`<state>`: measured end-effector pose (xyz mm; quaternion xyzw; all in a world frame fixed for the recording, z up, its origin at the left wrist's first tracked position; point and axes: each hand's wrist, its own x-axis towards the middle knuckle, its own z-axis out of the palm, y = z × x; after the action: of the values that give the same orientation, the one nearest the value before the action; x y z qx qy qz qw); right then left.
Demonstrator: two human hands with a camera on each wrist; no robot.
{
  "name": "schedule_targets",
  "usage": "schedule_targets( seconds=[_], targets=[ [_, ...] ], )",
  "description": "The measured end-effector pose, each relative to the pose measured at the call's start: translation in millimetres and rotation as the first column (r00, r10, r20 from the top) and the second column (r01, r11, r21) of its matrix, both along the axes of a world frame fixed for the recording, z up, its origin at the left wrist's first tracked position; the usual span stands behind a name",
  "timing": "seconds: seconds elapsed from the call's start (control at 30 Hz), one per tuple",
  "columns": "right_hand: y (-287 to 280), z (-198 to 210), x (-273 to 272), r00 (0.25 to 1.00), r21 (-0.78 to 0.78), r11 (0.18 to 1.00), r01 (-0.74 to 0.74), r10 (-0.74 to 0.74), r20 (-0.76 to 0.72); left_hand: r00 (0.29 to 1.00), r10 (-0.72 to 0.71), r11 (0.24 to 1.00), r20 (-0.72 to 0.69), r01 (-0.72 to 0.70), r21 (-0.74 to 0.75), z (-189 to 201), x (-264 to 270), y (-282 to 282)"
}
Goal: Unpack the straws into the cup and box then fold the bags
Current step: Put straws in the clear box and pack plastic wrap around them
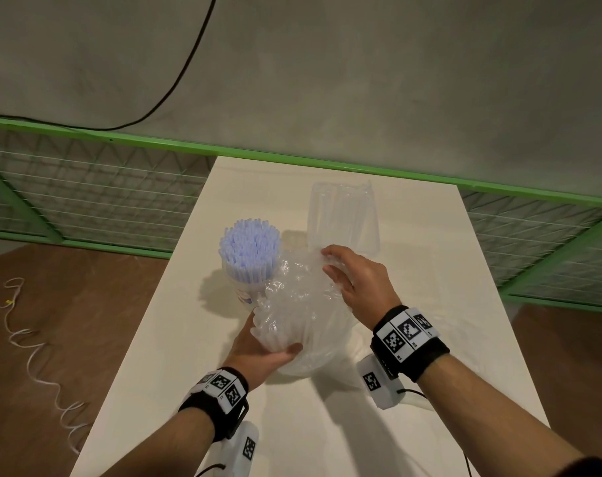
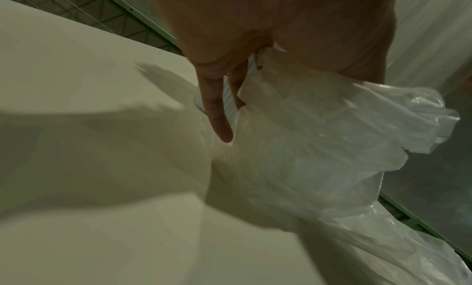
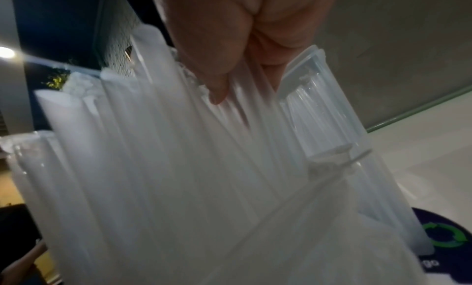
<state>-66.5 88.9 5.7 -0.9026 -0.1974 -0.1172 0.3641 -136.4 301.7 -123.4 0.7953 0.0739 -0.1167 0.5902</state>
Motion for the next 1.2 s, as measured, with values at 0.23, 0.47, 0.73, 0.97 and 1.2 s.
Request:
schedule_targets(
  seconds=[0.23, 0.47, 0.73, 0.97, 1.2],
  targets=[
    [1, 13, 2, 0.996, 0.04, 0.997, 0.06, -0.062, 0.06, 1.0, 0.001, 0.999, -0.027, -0.002, -0.038, -3, 0, 2],
    [2, 31, 10, 0.983, 0.052, 0.993, 0.109, -0.116, 0.146, 1.0, 0.0, 0.999, -0.023, -0.001, -0.04, 0, -1, 1],
    [-14, 72, 28, 0.954, 0.105, 0.988, 0.112, -0.137, 0.266, 0.999, -0.022, 1.0, -0.038, 0.022, -0.002, 0, 0, 2],
    [-38, 127, 44, 0.946, 0.251, 0.958, 0.136, -0.201, 0.256, 0.997, -0.003, 1.0, -0.071, 0.002, -0.011, 3, 0, 1],
    [-55, 201, 66, 0.888, 0.426, 0.897, 0.118, -0.288, 0.359, 0.996, 0.027, 0.999, -0.084, -0.031, -0.042, 5, -1, 1]
  ],
)
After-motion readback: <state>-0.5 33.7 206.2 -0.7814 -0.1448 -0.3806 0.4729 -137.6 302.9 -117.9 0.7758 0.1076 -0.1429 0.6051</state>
